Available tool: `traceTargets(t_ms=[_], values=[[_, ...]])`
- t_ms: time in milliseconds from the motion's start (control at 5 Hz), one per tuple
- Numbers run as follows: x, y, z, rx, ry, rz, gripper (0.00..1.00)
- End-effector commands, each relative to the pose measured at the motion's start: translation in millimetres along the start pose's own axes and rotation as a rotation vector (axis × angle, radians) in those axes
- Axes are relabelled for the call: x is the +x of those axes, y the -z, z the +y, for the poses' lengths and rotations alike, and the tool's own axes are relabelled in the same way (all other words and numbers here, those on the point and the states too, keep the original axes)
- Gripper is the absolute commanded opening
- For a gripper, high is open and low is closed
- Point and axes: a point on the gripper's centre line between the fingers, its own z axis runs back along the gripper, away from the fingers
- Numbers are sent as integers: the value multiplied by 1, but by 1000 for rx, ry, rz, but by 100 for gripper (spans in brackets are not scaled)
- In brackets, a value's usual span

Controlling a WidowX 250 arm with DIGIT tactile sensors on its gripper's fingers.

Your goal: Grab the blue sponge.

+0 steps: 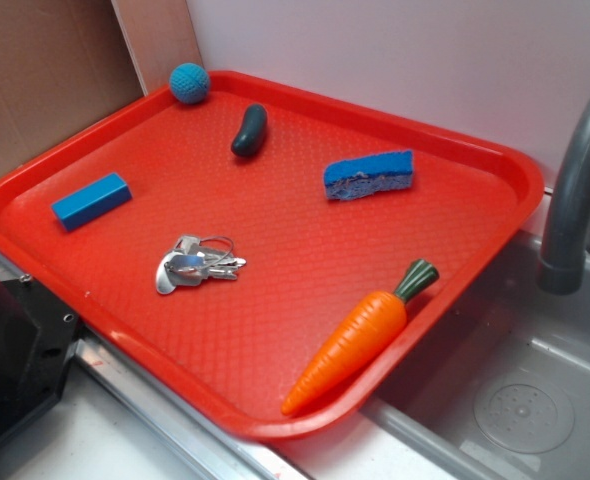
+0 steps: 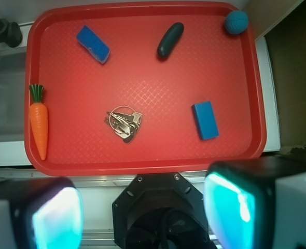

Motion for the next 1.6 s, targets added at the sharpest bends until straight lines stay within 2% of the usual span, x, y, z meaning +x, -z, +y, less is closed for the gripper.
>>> traceTargets(t_ms=[0, 400, 600, 800, 1000, 1200, 1400], values=[[0, 0, 0, 0, 0, 0, 100], [0, 0, 0, 0, 0, 0, 100], [24, 31, -2, 12, 84, -61, 100], [74, 42, -10, 4, 126, -106, 100], [122, 55, -26, -25, 200, -109, 100], [154, 73, -34, -23, 317, -78, 100], [179, 90, -39, 18, 357, -51, 100]])
